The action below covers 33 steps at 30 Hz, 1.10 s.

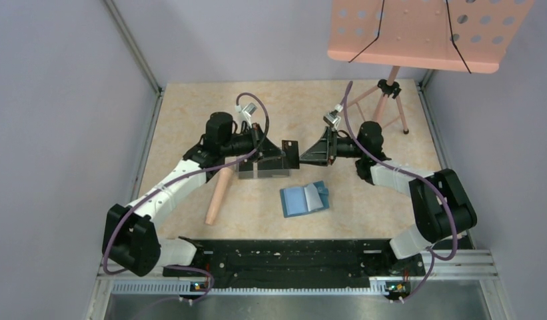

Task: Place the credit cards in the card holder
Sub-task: Insert the credit card into the card slot.

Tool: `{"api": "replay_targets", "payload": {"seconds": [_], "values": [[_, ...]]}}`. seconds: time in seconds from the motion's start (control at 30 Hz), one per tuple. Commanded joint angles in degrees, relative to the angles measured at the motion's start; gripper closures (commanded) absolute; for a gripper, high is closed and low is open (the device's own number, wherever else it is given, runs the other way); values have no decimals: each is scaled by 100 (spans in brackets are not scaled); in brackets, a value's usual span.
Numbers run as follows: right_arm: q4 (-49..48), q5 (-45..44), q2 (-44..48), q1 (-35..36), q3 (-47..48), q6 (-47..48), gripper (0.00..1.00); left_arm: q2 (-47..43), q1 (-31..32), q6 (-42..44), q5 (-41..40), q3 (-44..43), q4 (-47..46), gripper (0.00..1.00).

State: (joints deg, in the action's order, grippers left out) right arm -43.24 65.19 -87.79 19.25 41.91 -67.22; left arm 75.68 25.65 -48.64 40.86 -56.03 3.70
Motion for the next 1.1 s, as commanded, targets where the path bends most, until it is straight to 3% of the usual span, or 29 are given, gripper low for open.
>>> {"api": "replay_targets", "payload": {"seconds": [0.0,0.17,0.57,0.7,0.77,0.8,0.87,0.93,1.07], "values": [[-1865,239,177,7,-210,-1033,57,-313,31,-248,272,218,-720,100],[-1905,262,181,64,-233,-1122,58,-249,91,-320,409,266,-828,100],[-2357,232,-92,140,-252,-1456,75,-115,282,-403,446,288,-986,100],[-2391,260,-133,132,-244,-1474,100,-136,302,-370,428,374,-951,100],[-2345,300,-117,141,-264,-1415,100,-142,307,-350,387,420,-923,94],[-2266,308,-99,138,-279,-1346,100,-147,309,-329,346,433,-876,83],[-1716,286,-29,139,-305,-1004,100,-137,301,-269,212,438,-680,69],[-726,179,130,134,-286,-319,100,-132,303,-260,69,483,-548,61],[2980,-552,459,131,247,2362,100,-116,304,-342,-225,656,-223,57]]}}
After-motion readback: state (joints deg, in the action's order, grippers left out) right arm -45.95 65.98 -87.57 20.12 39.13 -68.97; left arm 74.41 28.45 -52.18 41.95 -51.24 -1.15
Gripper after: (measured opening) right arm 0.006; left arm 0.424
